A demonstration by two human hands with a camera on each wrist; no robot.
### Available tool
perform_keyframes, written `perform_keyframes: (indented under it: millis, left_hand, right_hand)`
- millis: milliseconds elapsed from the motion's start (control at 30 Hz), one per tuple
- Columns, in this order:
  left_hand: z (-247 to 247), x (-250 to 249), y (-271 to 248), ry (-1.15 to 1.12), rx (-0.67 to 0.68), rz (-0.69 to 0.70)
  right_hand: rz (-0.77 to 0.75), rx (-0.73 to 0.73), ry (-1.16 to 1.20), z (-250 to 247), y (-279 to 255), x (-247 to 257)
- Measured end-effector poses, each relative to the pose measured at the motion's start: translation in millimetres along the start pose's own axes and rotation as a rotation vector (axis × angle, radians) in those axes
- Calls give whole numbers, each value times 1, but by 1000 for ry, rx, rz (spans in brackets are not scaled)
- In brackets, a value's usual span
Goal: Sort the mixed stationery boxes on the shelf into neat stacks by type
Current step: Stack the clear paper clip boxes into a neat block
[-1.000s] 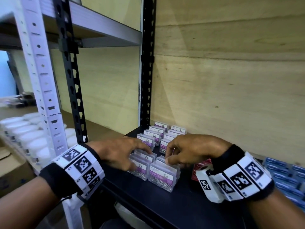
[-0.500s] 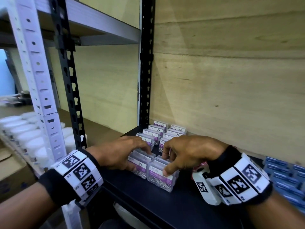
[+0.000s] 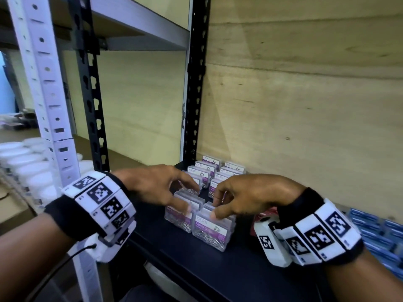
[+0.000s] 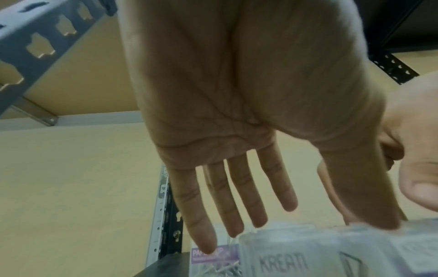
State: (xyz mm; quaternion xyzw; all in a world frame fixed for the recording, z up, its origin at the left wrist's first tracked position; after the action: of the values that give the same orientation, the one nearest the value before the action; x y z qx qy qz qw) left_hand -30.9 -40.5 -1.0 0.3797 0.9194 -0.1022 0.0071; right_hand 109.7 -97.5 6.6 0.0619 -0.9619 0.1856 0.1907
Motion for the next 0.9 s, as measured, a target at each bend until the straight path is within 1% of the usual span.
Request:
perform_keyframes:
  millis: [133, 233, 333, 467, 567, 700, 900]
  left_hand:
    - [-27, 18, 14, 7, -172, -37]
    - [-38, 35, 31, 42, -226, -81]
    - [-41, 45, 50, 87, -225, -90]
    - [-35, 52, 74, 66, -177, -87]
    - [-30, 55, 86, 62, -156, -81]
    - [-24, 55, 93, 47, -151, -74]
    - [-25, 53, 92, 68, -147, -87]
  right_hand:
    - [13, -75, -7, -25, 16, -5]
    - [32, -153, -39, -48, 33, -13]
    - [59, -171, -73, -59, 51, -20]
    - [107, -103, -92, -55, 71, -27]
    - [122, -90, -94, -55, 81, -29]
    - [146, -50, -68, -50, 88, -32]
    - [137, -69, -67, -50, 92, -33]
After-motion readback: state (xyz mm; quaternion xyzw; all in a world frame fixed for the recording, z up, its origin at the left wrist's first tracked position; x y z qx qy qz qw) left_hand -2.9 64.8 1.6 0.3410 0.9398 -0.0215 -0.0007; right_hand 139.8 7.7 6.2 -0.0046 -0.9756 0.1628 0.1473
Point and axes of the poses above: each hand's wrist, its own y-axis towards the middle knuckle, its own z-axis out of the palm, x = y × z, the point moved 7 cm from there along y, towards the middle knuckle, and after that the axes turned 14 degrees about y, right-handed, at the moved point
